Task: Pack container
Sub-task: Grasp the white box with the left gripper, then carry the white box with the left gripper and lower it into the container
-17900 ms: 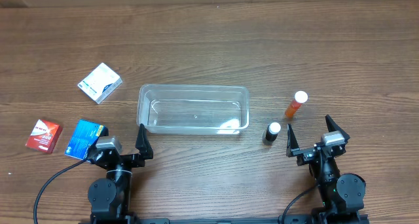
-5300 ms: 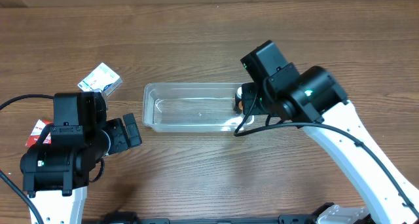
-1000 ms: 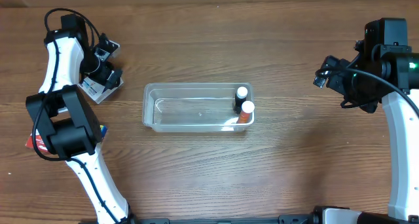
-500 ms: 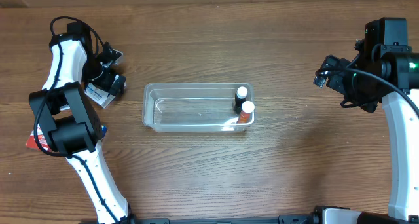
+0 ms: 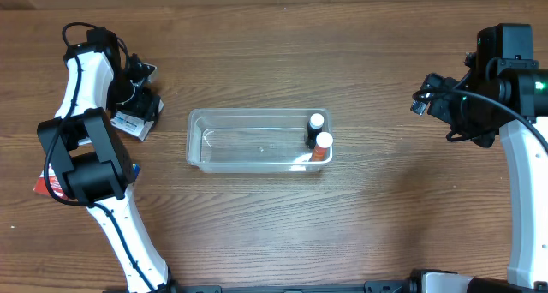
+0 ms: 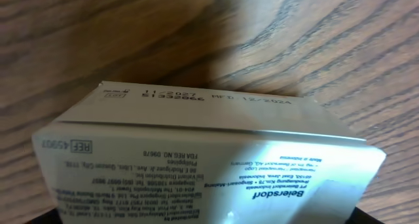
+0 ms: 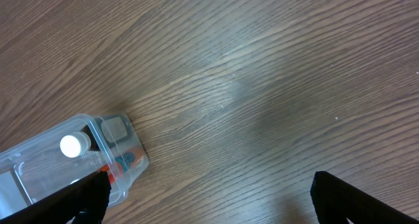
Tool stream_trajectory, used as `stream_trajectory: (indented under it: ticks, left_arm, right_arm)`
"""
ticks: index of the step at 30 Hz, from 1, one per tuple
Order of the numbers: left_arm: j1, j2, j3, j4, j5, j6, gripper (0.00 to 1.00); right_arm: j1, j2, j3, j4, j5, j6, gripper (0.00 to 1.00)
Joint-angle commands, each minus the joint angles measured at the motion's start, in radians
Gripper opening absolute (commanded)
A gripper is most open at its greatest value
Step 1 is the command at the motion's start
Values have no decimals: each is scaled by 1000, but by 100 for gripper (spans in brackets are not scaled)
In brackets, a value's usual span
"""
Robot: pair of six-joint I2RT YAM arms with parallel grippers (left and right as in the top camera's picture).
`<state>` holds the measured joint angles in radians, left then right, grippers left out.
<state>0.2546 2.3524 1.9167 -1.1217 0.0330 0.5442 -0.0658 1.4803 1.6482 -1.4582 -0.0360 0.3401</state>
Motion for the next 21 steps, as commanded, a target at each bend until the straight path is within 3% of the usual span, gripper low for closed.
stream_trajectory:
  ticks: [1, 5, 12, 21]
  left_arm:
    - [0, 15, -23, -3, -44, -53, 74]
    - [0, -8, -16, -2, -48, -56, 72]
    - [-1, -121, 17, -3, -96, -161, 64]
    - [-35, -444, 17, -72, -91, -401, 26]
  right_arm:
    - [-4, 2, -1, 4, 13, -5, 100]
    - [-4, 2, -1, 5, 13, -5, 100]
    - [-4, 2, -1, 5, 13, -5, 100]
    - [-4, 2, -1, 4, 12, -5, 100]
